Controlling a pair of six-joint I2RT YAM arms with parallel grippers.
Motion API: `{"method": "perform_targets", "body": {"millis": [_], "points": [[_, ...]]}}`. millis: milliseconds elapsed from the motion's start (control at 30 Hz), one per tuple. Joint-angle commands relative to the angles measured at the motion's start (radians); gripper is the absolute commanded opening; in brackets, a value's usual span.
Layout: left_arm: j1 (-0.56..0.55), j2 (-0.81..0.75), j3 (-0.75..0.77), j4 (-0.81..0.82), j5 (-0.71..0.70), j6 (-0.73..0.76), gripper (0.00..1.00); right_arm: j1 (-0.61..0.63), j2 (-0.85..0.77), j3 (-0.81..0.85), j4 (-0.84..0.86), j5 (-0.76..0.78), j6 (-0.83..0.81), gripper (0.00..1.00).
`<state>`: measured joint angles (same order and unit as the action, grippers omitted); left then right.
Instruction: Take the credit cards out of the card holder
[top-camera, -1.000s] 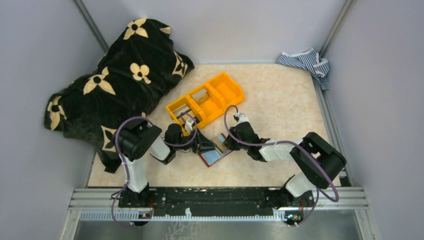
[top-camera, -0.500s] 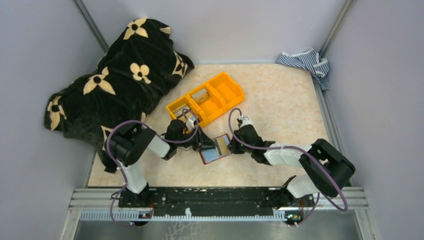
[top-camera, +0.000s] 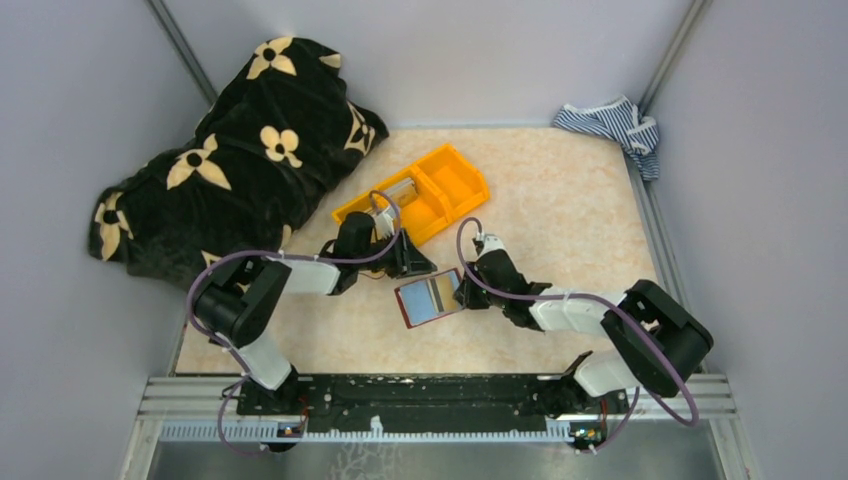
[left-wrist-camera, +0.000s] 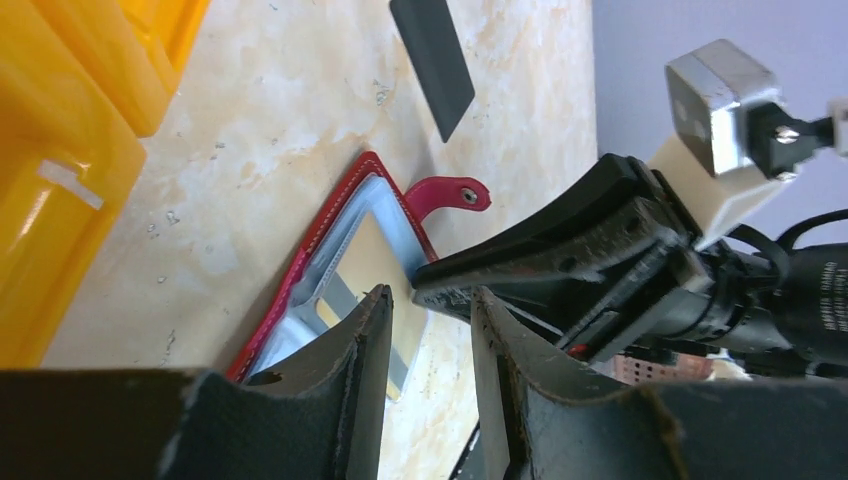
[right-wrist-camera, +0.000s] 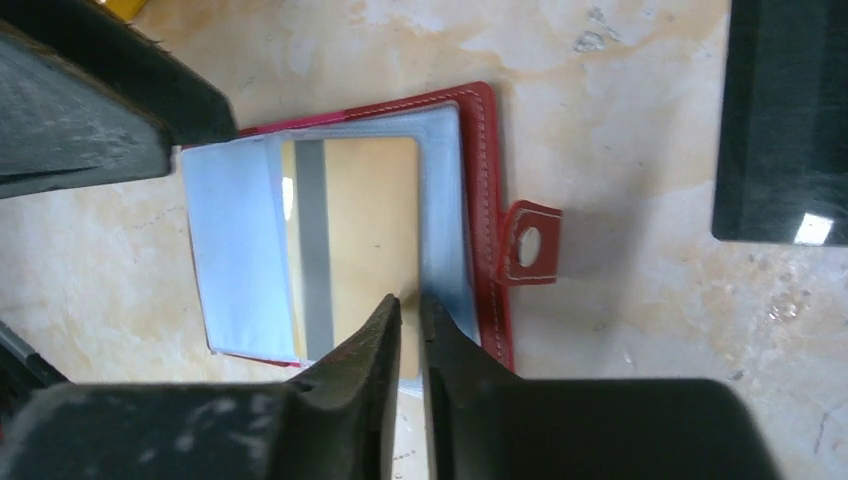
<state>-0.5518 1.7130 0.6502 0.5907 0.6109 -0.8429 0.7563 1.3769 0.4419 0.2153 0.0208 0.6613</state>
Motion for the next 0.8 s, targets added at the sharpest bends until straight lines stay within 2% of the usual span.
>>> {"method": "perform_targets", "body": {"millis": [0,100,167,467,767], "points": [[-0.009,-0.031,0.004,-0.145,-0.035,0.104,0.41,0.007,0.04,-0.016,-0.138,-0.047,-0.062,0.24],[-0.027,-0.037,-0.017,-0.167,-0.048,0.115,0.41,0.006,0.044,-0.004,-0.13,-0.068,-0.076,0.45],[-0.041,-0.039,-0.032,-0.171,-0.056,0.114,0.41,0.007,0.049,0.0,-0.128,-0.077,-0.082,0.49],[-0.082,-0.024,-0.07,-0.175,-0.093,0.111,0.41,0.007,0.074,0.005,-0.11,-0.118,-0.095,0.49],[-0.086,0.031,-0.034,-0.152,-0.088,0.108,0.41,0.007,0.078,-0.014,-0.035,-0.216,-0.101,0.49]]}}
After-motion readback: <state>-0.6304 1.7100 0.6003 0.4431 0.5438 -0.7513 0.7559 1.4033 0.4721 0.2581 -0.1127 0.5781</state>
